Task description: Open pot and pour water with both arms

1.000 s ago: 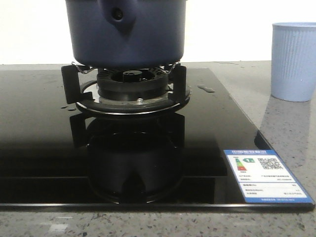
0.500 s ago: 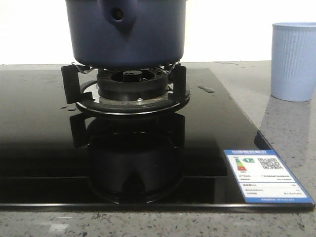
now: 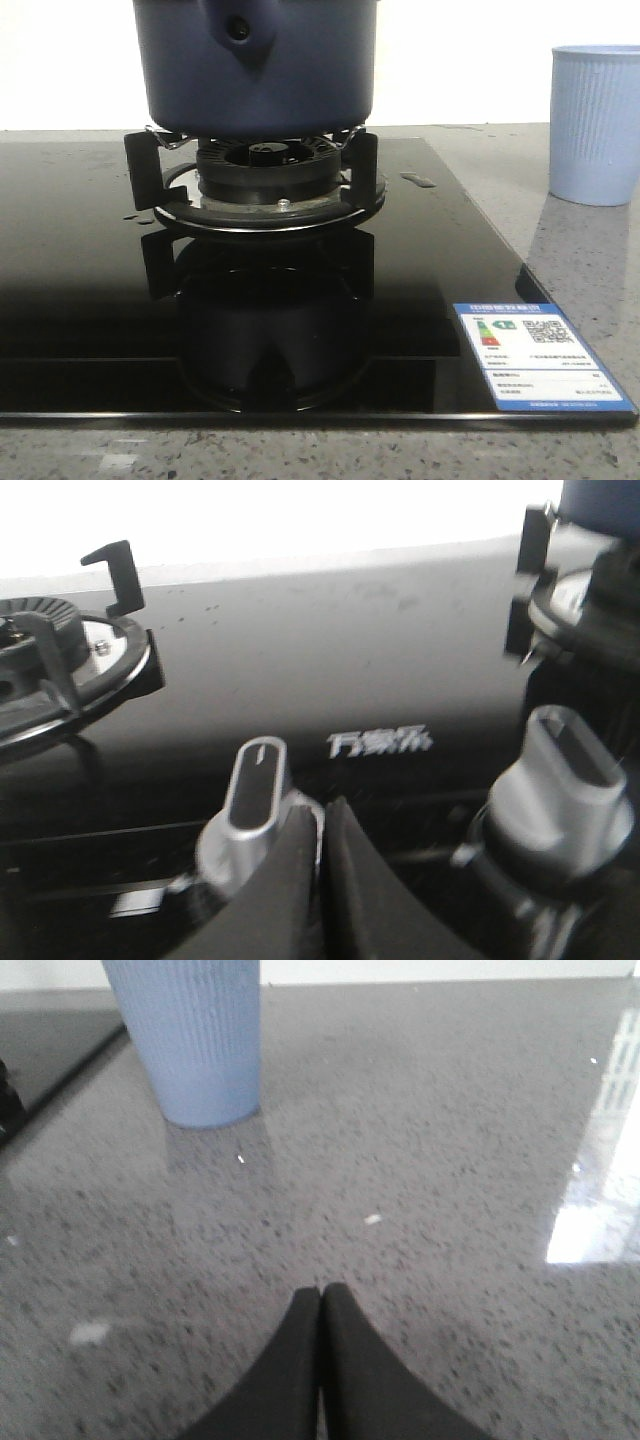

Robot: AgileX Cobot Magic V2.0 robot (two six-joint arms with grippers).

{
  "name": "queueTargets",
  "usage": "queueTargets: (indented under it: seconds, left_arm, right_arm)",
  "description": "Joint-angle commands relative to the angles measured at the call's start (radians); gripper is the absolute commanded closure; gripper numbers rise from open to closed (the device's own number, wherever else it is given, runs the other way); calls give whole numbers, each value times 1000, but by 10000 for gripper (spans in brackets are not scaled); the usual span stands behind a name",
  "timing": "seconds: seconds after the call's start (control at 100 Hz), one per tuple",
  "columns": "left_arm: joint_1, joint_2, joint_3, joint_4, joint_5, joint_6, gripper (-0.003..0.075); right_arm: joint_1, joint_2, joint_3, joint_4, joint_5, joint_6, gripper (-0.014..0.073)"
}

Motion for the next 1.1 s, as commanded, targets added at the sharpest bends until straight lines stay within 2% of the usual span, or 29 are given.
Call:
queueTargets:
  seconds: [0.0, 0.17, 0.34, 0.45, 0.62, 0.77, 0.87, 1.09]
  left_arm:
    - [1, -26, 33, -183, -146, -12, 739]
    - [1, -26, 33, -695, -290, -12, 739]
    - [1, -26, 31, -918, -340, -12, 739]
    - [1, -26, 24, -1019, -304, -12, 739]
    - [1, -24, -29, -1000, -274, -12, 739]
    - [1, 48, -155, -795, -111, -12, 739]
    - [1, 155, -260, -710, -5, 2, 738]
    - [1, 467, -500, -743, 285, 296, 737]
  right_arm:
    - [-5, -20, 27, 44, -166, -6, 660]
    - [-5, -20, 27, 214, -316, -4, 660]
    - [-5, -20, 27, 348, -414, -2, 660]
    - [-5, -20, 5, 361, -402, -2, 660]
    - [-5, -6, -134, 361, -244, -2, 660]
    - [-5, 99, -315, 315, -52, -6, 660]
    - [-5, 223, -430, 294, 87, -6, 660]
    - [-5, 497, -671, 323, 471, -6, 660]
